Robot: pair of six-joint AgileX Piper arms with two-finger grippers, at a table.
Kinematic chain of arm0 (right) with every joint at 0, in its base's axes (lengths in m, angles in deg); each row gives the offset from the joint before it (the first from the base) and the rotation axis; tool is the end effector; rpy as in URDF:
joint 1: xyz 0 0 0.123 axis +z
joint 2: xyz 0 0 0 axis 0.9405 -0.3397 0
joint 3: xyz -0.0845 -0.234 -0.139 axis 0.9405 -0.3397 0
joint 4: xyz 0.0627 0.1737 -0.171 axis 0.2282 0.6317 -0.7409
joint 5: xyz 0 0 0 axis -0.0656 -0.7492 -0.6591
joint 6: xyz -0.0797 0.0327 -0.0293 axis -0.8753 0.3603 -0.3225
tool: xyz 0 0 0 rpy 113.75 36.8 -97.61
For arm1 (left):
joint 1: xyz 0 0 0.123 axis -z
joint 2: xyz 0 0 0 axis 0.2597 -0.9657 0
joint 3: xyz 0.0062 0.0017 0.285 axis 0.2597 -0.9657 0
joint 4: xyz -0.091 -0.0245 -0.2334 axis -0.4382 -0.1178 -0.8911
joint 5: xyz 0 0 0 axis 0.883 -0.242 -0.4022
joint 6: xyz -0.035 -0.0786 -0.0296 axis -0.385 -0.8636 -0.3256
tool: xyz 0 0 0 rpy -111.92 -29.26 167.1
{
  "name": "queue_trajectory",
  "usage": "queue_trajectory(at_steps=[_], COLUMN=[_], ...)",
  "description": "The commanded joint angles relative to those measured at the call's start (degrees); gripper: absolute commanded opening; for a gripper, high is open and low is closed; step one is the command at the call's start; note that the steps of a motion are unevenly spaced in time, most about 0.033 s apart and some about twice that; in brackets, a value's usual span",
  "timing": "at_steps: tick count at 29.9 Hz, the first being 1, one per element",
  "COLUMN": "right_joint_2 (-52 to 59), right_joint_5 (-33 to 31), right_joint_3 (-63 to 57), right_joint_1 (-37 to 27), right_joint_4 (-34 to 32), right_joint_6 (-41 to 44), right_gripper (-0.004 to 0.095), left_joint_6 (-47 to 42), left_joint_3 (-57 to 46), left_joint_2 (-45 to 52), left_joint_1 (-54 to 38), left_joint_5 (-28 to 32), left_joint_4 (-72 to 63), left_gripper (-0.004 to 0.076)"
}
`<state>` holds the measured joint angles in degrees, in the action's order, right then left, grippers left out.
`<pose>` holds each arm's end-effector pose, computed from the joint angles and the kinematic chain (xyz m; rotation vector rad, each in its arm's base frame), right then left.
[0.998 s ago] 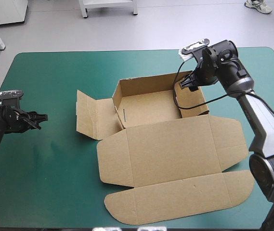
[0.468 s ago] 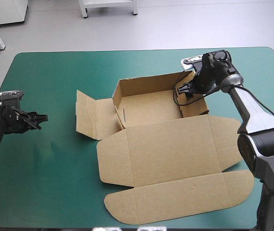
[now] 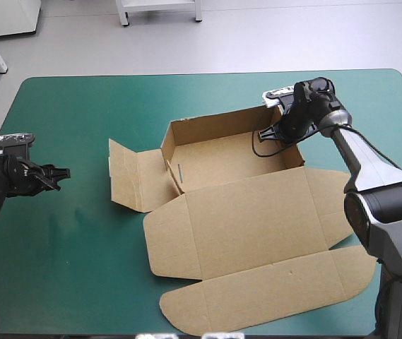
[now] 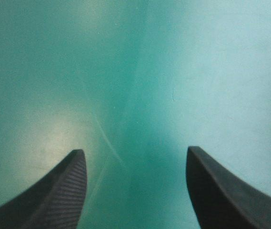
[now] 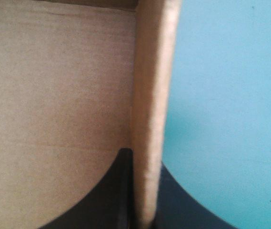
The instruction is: Fold the box
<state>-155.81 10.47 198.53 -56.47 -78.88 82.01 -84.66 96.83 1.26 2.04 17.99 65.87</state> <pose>0.4411 0.1073 0.2663 -0.4057 2.7489 0.0470 0.2860 0.0695 0.2715 -0.2580 2.5543 0.1480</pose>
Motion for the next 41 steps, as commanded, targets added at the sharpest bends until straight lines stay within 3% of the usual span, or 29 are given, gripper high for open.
queue_trajectory(at_steps=[1, 5, 14, 18, 21, 24, 29, 31, 36, 41], right_joint_2=[4.71, 8.48, 18.22, 21.24, 22.37, 22.5, 22.04, 21.96, 21.24, 19.46], right_joint_5=[2.23, 4.75, 3.99, 1.21, -0.48, -1.53, -1.67, -1.42, -0.42, 0.0], right_joint_3=[1.55, 1.55, 1.55, 1.55, 1.55, 1.55, 1.55, 1.55, 1.55, 1.55], right_joint_1=[-1.24, -3.9, -16.46, -20.08, -20.31, -19.59, -17.35, -16.45, -14.74, -14.46], right_joint_4=[0.74, 7.4, 39.18, 47.8, 48.58, 48.64, 48.6, 48.34, 46.77, 41.08], right_joint_6=[-1.26, -3.73, -19.08, -23.35, -24.23, -24.22, -24.22, -24.22, -23.59, -20.75], right_gripper=[-0.0013, -0.0013, -0.0013, -0.0013, -0.0013, -0.0013, -0.0013, -0.0013, -0.0013, -0.0013], left_joint_6=[0.23, 0.61, 0.61, 3.45, 10.41, 23.03, 47.32, 54.11, 59.61, 61.57], left_joint_3=[1.52, 1.52, 1.52, 1.52, 1.52, 1.52, 1.52, 1.52, 1.52, 1.98], left_joint_2=[2.27, 2.27, 2.17, 1.8, 0.89, -0.31, -1.37, -1.74, -1.75, -1.75], left_joint_1=[-0.04, -0.04, -0.04, -0.04, -0.04, -0.04, 0.06, 0.53, 4.23, 8.37], left_joint_5=[1.89, 1.91, 5.59, 9.52, 10.77, 9.64, 1.54, -4.51, -14.23, -22.04], left_joint_4=[-0.1, -0.1, -0.69, -5.44, -15.49, -34.28, -70.37, -82.55, -96.18, -99.96], left_gripper=[0.0438, 0.0438, 0.0438, 0.0438, 0.0438, 0.0438, 0.0438, 0.0438, 0.0438, 0.0438])
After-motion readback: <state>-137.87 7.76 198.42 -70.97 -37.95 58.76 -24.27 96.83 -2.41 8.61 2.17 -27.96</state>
